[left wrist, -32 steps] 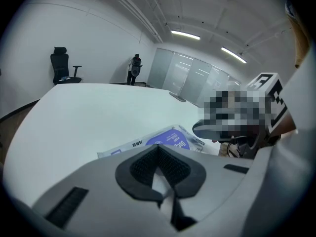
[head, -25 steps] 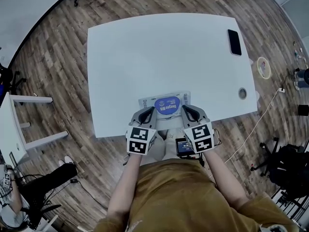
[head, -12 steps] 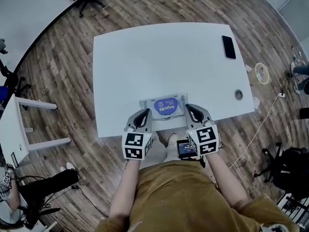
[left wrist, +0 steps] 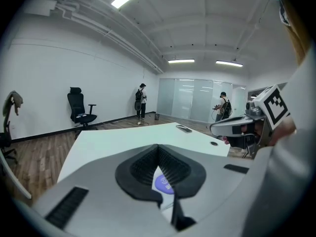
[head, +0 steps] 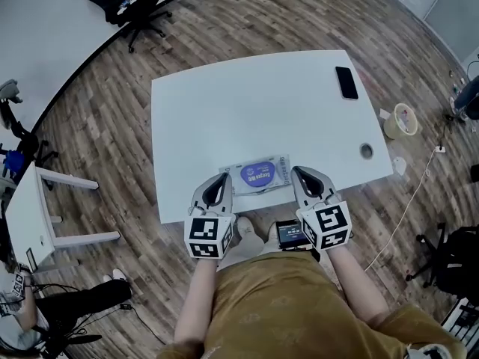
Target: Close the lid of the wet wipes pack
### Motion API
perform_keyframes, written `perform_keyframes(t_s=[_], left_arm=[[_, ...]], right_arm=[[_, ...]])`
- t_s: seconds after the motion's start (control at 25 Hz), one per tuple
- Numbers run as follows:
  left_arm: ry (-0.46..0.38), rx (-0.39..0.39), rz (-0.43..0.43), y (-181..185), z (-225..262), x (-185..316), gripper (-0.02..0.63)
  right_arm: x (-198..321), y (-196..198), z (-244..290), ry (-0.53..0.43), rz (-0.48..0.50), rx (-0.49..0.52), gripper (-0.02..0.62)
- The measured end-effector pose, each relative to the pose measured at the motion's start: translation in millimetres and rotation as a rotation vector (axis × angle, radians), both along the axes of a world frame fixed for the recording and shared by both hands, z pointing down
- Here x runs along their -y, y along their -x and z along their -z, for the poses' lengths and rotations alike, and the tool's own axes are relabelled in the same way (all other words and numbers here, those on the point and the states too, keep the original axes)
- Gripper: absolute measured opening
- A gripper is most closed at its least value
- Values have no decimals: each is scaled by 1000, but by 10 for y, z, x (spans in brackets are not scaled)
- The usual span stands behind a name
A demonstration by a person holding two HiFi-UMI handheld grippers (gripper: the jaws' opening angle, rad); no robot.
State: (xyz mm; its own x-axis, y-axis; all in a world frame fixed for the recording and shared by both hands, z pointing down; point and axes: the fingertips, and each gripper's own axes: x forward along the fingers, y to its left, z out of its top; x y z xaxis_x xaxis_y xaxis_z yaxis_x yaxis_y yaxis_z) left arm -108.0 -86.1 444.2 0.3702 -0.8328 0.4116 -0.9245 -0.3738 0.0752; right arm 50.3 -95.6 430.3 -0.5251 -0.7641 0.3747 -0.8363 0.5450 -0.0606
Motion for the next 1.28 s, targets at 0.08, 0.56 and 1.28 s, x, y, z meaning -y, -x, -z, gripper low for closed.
perform_keyframes(t_s=[0.08, 0.56, 1.28], left_arm=[[-29, 12, 1, 6, 120, 2, 5], [-235, 28, 51, 188, 933, -18, 5], [-378, -10, 112, 182, 1349, -47, 5]], right_arm=[[13, -18, 110, -28, -8, 11, 8], [83, 58, 814, -207, -54, 71, 8], [105, -31, 1270, -343, -91, 92, 8]])
